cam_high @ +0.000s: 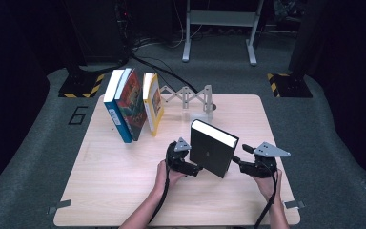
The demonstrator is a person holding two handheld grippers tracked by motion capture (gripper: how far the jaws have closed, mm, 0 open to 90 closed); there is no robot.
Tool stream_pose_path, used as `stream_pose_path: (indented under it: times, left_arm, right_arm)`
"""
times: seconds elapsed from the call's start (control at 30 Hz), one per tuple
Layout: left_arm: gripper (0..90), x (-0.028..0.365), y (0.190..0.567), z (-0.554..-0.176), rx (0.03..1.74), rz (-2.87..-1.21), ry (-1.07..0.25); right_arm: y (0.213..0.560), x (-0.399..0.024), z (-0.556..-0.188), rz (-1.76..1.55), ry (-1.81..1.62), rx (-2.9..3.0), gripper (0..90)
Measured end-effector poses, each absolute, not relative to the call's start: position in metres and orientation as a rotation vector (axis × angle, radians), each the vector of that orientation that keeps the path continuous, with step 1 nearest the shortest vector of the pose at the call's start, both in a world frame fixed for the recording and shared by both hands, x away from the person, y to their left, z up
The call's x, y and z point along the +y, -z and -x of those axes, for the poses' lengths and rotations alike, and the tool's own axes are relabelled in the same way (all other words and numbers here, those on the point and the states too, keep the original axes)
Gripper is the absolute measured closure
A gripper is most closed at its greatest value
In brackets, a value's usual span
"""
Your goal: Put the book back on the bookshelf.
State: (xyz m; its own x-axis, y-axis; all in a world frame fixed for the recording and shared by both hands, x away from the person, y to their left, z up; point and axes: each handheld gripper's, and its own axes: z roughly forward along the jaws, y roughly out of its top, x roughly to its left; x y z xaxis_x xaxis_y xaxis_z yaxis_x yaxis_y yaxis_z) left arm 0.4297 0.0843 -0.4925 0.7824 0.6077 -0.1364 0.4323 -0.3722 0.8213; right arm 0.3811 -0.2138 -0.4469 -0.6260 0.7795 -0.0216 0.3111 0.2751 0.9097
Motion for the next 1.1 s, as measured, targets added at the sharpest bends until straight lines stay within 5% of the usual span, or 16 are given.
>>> stream_pose_path:
  times: [0.83, 1.1]
  left_arm:
    - [2.1, 0.086, 0.493, -0.419, 0.758, -2.016, -0.229]
    - [5.1, 0.092, 0.488, -0.426, 0.796, -1.971, -0.235]
  right_arm:
    - [0.447, -0.219, -0.392, -0.982, -1.337, 2.093, 37.5]
    - [0.446, -0.218, -0.393, -0.991, -1.320, 2.093, 31.1]
